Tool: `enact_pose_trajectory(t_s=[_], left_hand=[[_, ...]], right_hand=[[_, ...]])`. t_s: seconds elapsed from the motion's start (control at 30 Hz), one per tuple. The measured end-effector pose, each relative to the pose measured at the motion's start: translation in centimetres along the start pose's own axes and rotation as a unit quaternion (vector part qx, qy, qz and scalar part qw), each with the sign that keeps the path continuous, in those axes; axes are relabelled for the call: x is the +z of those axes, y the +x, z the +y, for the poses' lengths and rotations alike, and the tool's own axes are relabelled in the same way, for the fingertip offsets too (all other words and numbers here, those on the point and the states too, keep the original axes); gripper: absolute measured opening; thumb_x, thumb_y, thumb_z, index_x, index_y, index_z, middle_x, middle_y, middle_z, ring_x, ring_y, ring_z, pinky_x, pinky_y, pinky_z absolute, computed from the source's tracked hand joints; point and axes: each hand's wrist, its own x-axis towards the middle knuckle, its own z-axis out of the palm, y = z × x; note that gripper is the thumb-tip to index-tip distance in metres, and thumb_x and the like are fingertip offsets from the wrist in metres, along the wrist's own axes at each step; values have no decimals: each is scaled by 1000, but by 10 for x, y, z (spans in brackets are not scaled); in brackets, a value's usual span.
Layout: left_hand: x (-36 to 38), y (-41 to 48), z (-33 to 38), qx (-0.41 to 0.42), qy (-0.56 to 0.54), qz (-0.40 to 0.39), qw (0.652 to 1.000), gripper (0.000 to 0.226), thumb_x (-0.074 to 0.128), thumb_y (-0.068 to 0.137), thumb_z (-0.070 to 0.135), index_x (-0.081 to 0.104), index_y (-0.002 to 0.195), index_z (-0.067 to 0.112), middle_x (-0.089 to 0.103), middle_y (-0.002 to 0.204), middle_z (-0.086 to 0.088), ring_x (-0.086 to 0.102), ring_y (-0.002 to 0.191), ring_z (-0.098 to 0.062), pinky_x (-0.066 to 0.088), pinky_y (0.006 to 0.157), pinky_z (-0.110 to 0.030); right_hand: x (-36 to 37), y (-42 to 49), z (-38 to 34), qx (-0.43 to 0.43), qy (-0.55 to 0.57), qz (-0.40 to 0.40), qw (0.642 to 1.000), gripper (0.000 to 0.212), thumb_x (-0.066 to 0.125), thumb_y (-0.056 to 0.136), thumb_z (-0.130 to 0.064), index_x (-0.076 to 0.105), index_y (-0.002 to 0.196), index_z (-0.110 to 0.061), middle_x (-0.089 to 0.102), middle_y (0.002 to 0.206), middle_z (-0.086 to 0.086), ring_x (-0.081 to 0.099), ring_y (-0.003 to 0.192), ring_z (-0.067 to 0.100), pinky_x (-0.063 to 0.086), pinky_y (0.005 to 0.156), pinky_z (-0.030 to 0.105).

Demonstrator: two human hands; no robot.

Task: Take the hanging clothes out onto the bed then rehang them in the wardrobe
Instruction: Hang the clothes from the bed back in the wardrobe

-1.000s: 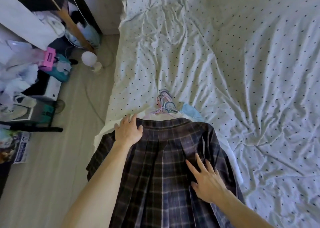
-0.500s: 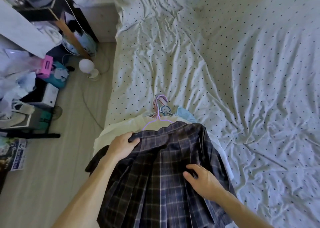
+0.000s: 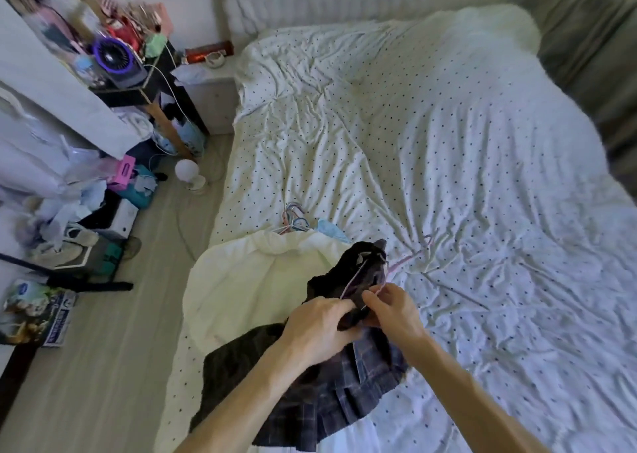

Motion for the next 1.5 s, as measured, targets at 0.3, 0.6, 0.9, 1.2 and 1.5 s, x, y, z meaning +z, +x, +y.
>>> enact_pose_trajectory(t_s=[0.3,0.6,0.9,1.2,1.5], left_hand=[[-18,36,222,139,16,30,990,45,53,97,49,47,139,35,49,142,12,51,120,-5,44,96,-28],[91,17,561,530,167,-40,830,37,46,92,63,64,117,42,60,132,18,39,139,-8,21,117,-45],[223,-69,741,601,8,-245,761,17,66,90,51,65,85,35,65,90,10,64,85,-6,52,84,-31],[360,-150,812,651,-2,-450,611,20,57,92,60,72,98,48,70,106,11,67,100,-3,52,97,-36],[432,-265,826,747,45,-476,463,10,58,95,51,64,94,44,60,83,5,57,83,-5,45,84,-28]], right_hand=[[-257,-164,33,-87,-74,35,993,19,63,95,-16,55,87,0,65,71,5,62,65,14,61,68,37],[-458,-376,118,-77,-181,266,944,17,63,92,-29,59,75,-29,65,72,-11,61,67,12,59,72,39],[-519,-532,242,-25,-92,580,809,4,69,88,-44,70,89,-40,69,80,-25,66,74,0,53,69,18],[-451,-610,391,270,-86,703,653,33,35,102,-43,56,127,-41,62,121,-19,55,114,13,45,101,39],[-329,-632,410,436,-26,703,562,16,45,99,-23,57,106,-32,56,96,-16,48,92,13,45,82,29]])
